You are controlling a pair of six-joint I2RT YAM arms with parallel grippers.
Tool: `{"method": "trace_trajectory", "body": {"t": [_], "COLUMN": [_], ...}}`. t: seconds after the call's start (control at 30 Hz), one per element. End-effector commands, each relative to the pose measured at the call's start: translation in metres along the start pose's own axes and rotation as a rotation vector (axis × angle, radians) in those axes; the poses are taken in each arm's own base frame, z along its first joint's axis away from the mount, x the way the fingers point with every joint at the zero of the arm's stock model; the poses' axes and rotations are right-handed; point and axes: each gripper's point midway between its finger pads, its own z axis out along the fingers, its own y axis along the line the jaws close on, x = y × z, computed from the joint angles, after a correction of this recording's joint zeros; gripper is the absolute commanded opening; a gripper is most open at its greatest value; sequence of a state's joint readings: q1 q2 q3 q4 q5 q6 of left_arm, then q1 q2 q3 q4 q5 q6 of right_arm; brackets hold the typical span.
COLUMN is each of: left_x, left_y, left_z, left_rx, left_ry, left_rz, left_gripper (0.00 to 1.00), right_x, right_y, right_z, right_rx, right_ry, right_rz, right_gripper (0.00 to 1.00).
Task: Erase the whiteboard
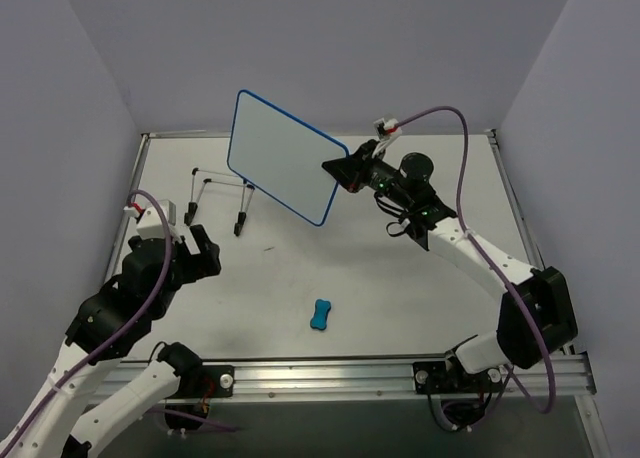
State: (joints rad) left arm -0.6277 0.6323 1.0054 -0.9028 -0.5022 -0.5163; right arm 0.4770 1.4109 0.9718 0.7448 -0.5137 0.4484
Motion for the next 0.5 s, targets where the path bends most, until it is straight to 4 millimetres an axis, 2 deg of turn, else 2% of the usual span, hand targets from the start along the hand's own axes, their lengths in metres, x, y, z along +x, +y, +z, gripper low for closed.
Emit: {"method": "trace_trajectory", "body": {"t": [0.0, 0.03, 0.07, 0.13, 0.17, 0.37, 0.47], "left_x": [-0.015, -0.014, -0.017, -0.018, -0.018, -0.022, -0.022], "left_y": [0.014, 0.015, 0.015, 0.019, 0.021, 0.022, 0.024], "left_z": [-0.002, -0.001, -0.001, -0.001, -0.001, 0.005, 0.011], "left_rx": [-0.046, -0.049, -0.048, -0.058, -0.070, -0.052, -0.057], "left_ry": [-0.074, -0.076, -0.082, -0.087, -0.089, -0.096, -0.079], "left_rz": [-0.025, -0.027, -0.032, -0.040, -0.043, -0.055, -0.059], "left_gripper": [0.94, 0.94, 0.94, 0.94, 0.94, 0.94, 0.94], "right_x": [-0.058, -0.065, -0.054, -0.051, -0.046, -0.027, -0.011], "right_y": [0.047, 0.053, 0.047, 0.055, 0.052, 0.063, 0.058], "right_z": [0.025, 0.032, 0.044, 0.055, 0.065, 0.097, 0.113], "right_rx": [-0.199, -0.218, -0.218, -0.268, -0.280, -0.407, -0.396], "right_ry": [-0.165, -0.177, -0.152, -0.148, -0.141, -0.129, -0.095], "right_rz": [-0.112, -0.121, -0.118, -0.122, -0.122, -0.122, -0.127], "right_gripper": [0.00, 0.00, 0.00, 0.00, 0.00, 0.00, 0.00]}}
